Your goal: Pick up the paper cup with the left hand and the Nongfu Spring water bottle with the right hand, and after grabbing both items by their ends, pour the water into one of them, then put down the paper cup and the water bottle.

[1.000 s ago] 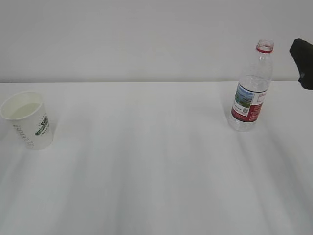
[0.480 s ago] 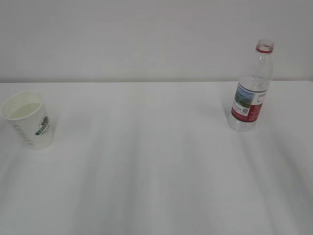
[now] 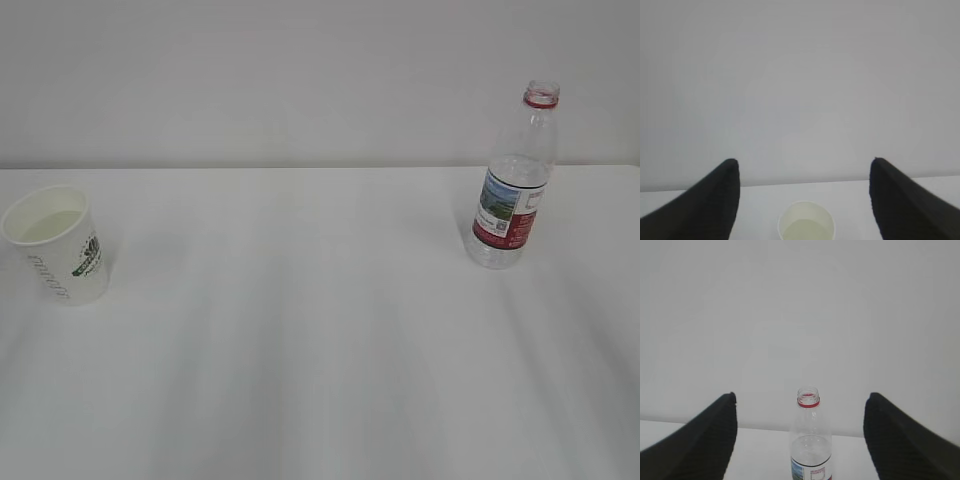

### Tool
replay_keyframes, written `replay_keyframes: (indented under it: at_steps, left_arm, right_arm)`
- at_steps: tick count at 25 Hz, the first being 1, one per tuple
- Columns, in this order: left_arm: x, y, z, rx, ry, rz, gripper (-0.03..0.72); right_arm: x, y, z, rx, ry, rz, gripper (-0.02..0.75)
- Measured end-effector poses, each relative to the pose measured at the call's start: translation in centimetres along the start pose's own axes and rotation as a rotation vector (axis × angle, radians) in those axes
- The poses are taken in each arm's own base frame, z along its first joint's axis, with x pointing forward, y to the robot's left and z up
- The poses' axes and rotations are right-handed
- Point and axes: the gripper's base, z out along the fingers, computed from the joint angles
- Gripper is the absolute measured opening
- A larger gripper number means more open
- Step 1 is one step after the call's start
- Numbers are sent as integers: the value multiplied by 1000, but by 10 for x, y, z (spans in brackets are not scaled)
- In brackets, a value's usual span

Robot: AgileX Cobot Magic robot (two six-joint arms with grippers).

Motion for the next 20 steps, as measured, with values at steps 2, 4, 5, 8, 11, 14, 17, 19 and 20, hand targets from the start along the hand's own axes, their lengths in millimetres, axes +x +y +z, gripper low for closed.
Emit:
replay_keyframes:
  at_steps: [2, 4, 5, 8, 11, 14, 17, 19, 20]
  left_arm:
    - [-9, 0, -4, -1, -7, 2, 587]
    - [-18, -1, -7, -2, -12, 4, 587]
    - [-21, -1, -9, -4, -5, 7, 587]
    - [-31, -1, -17, -9, 1, 33, 587]
    - [-34, 0, -25, -16, 19, 44, 587]
    - [-34, 0, -34, -24, 49, 45, 587]
    - [-36, 1, -44, -31, 71, 44, 587]
    - [-37, 1, -50, -35, 81, 43, 587]
    - [-37, 1, -53, -37, 90, 42, 587]
  right_arm:
    - [-2, 0, -6, -2, -2, 0, 594]
    - [-3, 0, -11, -3, 4, 1, 594]
    - [-3, 0, -14, -4, 4, 1, 594]
    - [-4, 0, -22, -7, 11, 1, 594]
    - [-5, 1, -30, -9, 16, 1, 594]
    - [-5, 1, -40, -12, 27, 1, 594]
    - [-7, 1, -51, -15, 20, 1, 594]
    - [-7, 1, -58, -17, 18, 0, 594]
    - [-6, 1, -61, -18, 28, 0, 594]
